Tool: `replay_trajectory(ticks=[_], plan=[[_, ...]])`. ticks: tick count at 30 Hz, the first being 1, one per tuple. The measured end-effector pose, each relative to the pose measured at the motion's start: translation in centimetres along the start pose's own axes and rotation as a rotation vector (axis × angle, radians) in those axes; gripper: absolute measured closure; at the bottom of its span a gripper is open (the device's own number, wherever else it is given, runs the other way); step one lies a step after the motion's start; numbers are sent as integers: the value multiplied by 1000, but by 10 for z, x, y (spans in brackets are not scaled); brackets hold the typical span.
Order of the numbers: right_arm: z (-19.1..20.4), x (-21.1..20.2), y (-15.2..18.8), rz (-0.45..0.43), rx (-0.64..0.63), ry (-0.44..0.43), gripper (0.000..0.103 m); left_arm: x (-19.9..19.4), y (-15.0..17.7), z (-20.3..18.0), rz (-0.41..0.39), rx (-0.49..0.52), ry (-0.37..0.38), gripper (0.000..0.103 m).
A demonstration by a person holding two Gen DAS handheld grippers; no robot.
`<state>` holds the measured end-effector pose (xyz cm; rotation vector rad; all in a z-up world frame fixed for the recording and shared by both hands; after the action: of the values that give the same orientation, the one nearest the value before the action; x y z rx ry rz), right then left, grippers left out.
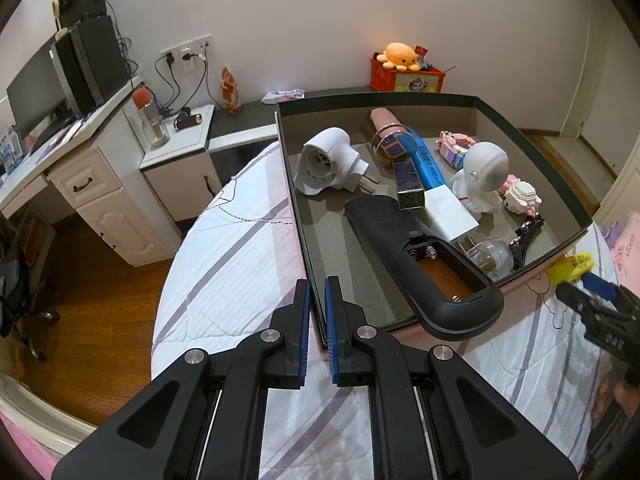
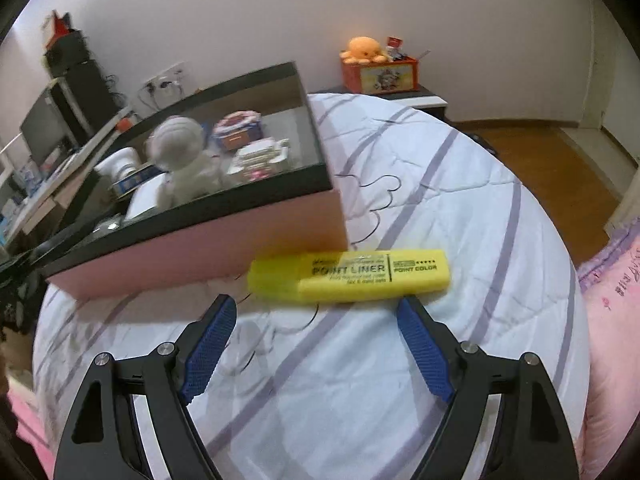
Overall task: Organize rigid objects
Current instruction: 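Move the open right tool down to the yellow highlighter on the bed, then close the right tool on the yellow highlighter and lift it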
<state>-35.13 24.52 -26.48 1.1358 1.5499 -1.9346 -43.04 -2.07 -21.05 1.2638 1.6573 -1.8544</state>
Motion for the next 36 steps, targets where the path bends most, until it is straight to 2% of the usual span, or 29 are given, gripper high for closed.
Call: replay_trajectory(ticks=[3,4,6,8,9,11,17,20,26,36], plan=[[3,2,-4,0,2,15,8,0,0,0,0,2,-1,96],[6,5,-5,-1,-14,8,0,0,0,0,0,1,-3,96],[10,8,-6,-3,-55,3,0,0,0,0,0,4,-3,96],[8,6,-9,-17,-83,-47,1,0,-1,1,1,4,-3,96],[5,5,-9,-19,-87,-58,3,0,-1,1,2,5,-4,96],[0,6,-11,-21,-107,-36,21,0,0,0,1,8,-8,96],[-19,-1,-8,-16,-161,-54,59,-1,0,0,-1,8,-8,97],[-26,-4,-5,-15,-163,-73,70,-1,1,0,-2,4,-9,96],[-35,-5,-2,-11,-172,-108,75,0,0,2,-3,-21,-1,97],[-19,3,-11,-28,-251,-17,75,2,-1,0,1,-25,-19,97]])
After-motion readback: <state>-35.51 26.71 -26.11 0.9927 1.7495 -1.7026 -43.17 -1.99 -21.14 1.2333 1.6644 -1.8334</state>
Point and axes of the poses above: each gripper's, at about its wrist camera, not at the fingertips, and x roughly the way its jaws point, z to its left, y to its underside, the point moved 3 cm from there along x, roughly the way its jaws point, and after that the axes turned 9 degrees about y, right-handed, at the moved point
